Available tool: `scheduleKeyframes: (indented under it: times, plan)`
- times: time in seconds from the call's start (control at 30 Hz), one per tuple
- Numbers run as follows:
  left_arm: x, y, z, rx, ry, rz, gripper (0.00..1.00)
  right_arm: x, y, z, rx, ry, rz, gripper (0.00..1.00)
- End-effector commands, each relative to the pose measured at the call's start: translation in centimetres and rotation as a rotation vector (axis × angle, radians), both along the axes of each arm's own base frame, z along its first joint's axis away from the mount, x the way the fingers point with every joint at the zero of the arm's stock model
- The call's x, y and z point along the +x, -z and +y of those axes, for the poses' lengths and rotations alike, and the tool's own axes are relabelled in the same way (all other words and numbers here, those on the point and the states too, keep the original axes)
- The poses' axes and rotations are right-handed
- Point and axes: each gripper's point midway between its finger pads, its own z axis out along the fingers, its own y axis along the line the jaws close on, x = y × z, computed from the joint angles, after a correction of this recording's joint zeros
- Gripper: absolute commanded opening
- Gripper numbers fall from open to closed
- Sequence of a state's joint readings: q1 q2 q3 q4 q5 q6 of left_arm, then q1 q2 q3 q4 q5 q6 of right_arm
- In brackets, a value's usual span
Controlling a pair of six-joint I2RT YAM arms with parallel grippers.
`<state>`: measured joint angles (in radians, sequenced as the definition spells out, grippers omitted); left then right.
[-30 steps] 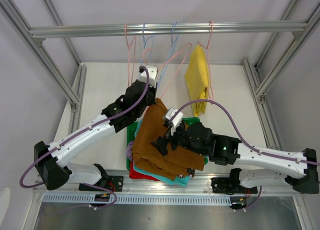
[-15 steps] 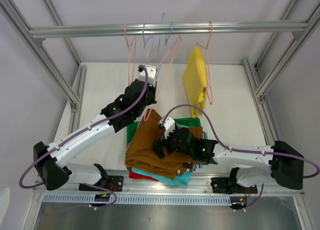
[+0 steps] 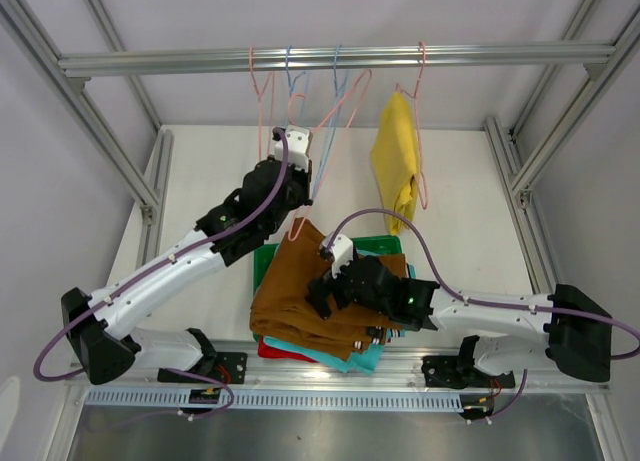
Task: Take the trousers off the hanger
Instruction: Place the trousers in the bin, then place the hanger at the clothesline.
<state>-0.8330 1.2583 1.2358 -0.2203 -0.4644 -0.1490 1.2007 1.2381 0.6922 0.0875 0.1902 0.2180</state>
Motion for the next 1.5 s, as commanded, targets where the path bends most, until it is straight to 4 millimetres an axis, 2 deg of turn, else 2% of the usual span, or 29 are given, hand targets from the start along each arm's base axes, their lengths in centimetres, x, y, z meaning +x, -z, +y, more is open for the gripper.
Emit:
scheduleKeyframes:
  times: [0.0,0.07,0.1,0.17,0.2,0.33,0.37,0.43,0.47,0.6,0.73,0.93,1.0,1.13,1.3,1.4,1.43,1.47]
  plan:
    - [-0.9,-4.1,-0.6,-0.072,0.029,-0.078,0.01,-0.7,-0.1,-0.5,-0.013,0.005,0.016,0.98]
    - [-1.1,-4.2,-0.7,-0.052,0.021,-0.092,0.01,-0.7,-2.0,-0.6,0.020,0.006,-0.005,0.97]
    - [-1.6,-4.0,-1.4,-0.039,0.042,-0.092,0.01,-0.6,-2.5,-0.8,0.029,0.011,-0.012,0.98]
    - [-2.0,-4.2,-2.1,-0.029,0.057,-0.098,0.01,-0.9,-2.7,-1.6,0.019,0.013,-0.012,0.98]
    - [-2.5,-3.9,-2.7,-0.021,0.075,-0.088,0.00,-0.9,-3.4,-2.1,0.033,0.020,-0.021,0.98]
    - [-3.0,-2.5,-3.2,-0.021,0.067,-0.035,0.00,-1.2,-3.4,-3.6,0.045,0.037,-0.025,0.98]
    - [-3.2,-1.4,-3.3,-0.013,0.065,-0.012,0.00,-1.2,-3.3,-3.9,0.049,0.045,-0.020,0.98]
    - [-3.4,-0.9,-3.0,-0.008,0.047,-0.005,0.00,-1.4,-2.7,-4.9,0.053,0.060,-0.017,0.98]
    - [-3.7,0.0,-3.0,0.003,0.043,0.014,0.00,-1.5,-2.5,-5.2,0.060,0.065,-0.010,0.98]
    - [-4.7,1.1,-2.0,0.001,0.026,0.052,0.00,-2.0,-1.7,-6.6,0.070,0.080,0.000,0.99]
    - [-6.3,1.8,-0.9,-0.033,0.030,0.087,0.00,-2.1,-2.5,-7.7,0.101,0.099,-0.012,0.99]
    - [-9.6,1.3,1.4,-0.062,0.087,0.099,0.00,-2.1,-2.9,-8.4,0.115,0.109,-0.021,0.99]
    - [-10.5,1.2,1.9,-0.062,0.114,0.109,0.00,-2.1,-2.9,-8.4,0.119,0.110,-0.023,0.99]
    - [-12.4,0.5,4.2,-0.073,0.136,0.126,0.01,-2.1,-2.7,-8.2,0.118,0.107,-0.019,0.99]
    - [-15.0,0.6,6.2,-0.062,0.201,0.173,0.00,-2.1,-3.1,-8.1,0.136,0.102,-0.023,0.99]
    - [-17.1,-0.6,6.6,-0.112,0.309,0.152,0.00,-2.1,-3.0,-8.0,0.136,0.102,-0.025,0.99]
    - [-18.7,-2.1,7.7,-0.179,0.371,0.105,0.00,-2.1,-2.6,-8.0,0.124,0.101,-0.019,0.99]
    - [-18.7,-2.4,7.7,-0.188,0.373,0.098,0.00,-2.1,-2.6,-8.0,0.124,0.101,-0.019,0.99]
